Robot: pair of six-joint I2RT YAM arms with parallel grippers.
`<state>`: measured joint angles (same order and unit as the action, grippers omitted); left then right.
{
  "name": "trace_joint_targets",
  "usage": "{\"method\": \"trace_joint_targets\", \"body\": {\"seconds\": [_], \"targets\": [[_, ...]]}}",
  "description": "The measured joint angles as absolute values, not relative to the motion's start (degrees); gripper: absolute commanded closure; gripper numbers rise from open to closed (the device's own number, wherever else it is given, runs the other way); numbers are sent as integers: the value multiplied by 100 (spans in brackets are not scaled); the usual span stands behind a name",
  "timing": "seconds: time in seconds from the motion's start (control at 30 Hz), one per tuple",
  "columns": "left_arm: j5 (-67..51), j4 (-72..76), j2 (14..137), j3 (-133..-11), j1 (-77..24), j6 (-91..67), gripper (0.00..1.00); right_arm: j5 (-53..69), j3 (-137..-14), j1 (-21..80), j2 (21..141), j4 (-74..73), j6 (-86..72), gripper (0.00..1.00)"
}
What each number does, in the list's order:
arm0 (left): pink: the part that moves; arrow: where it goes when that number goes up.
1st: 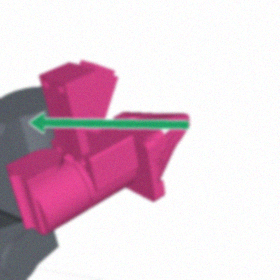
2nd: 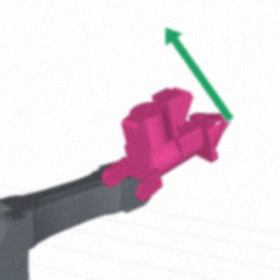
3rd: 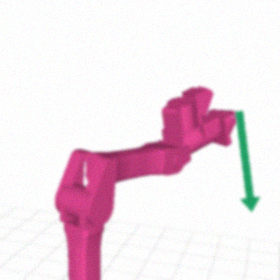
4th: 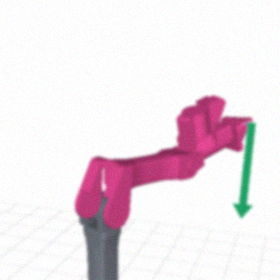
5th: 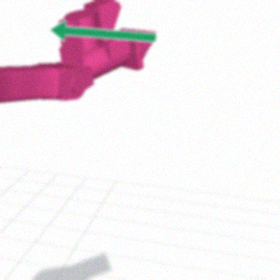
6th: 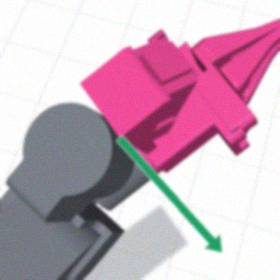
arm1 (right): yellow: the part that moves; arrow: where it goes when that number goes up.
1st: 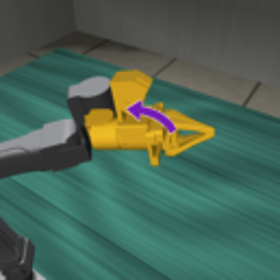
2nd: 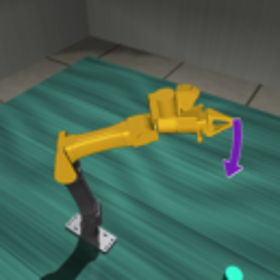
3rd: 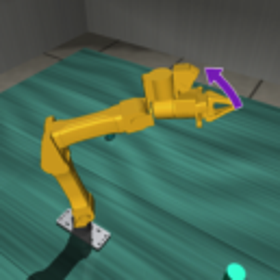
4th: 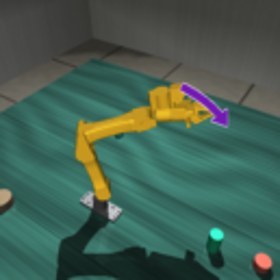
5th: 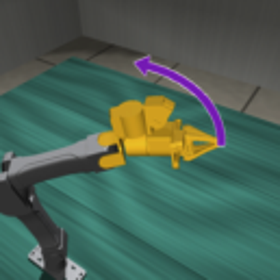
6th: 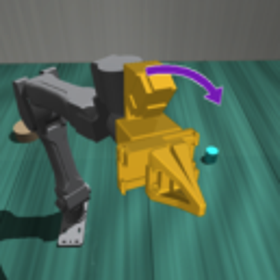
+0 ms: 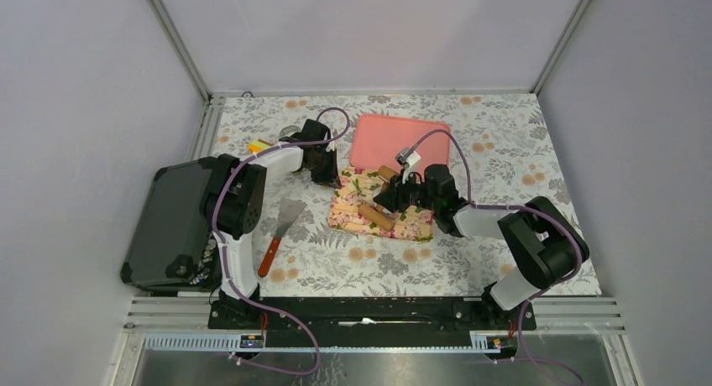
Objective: Roll out the dumpling wrappers from the dough
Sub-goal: Flatten out the dough on the work surface.
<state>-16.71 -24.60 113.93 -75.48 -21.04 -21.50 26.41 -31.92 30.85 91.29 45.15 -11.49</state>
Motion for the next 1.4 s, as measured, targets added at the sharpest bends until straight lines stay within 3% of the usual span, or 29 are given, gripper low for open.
{"method": "trace_joint_targets", "body": {"seconds": [0.2, 0.43, 0.87, 1.4], "targets": [[-1671, -2458, 11391, -7548, -2104, -2143, 100, 3282, -3470, 3076, 8768, 3470, -1026, 100], [-1673, -2456, 11391, -7548, -2104, -2126, 100, 3503, -3881, 2954, 8315, 3347, -1149, 100], [-1710, -2434, 11391, -7540, -2093, -2102, 100, 1758, -3758, 2720, 8632, 3940, -486, 100], [-1715, -2434, 11393, -7540, -2091, -2102, 100, 1450, -3105, 3144, 8674, 4484, -148, 100]]}}
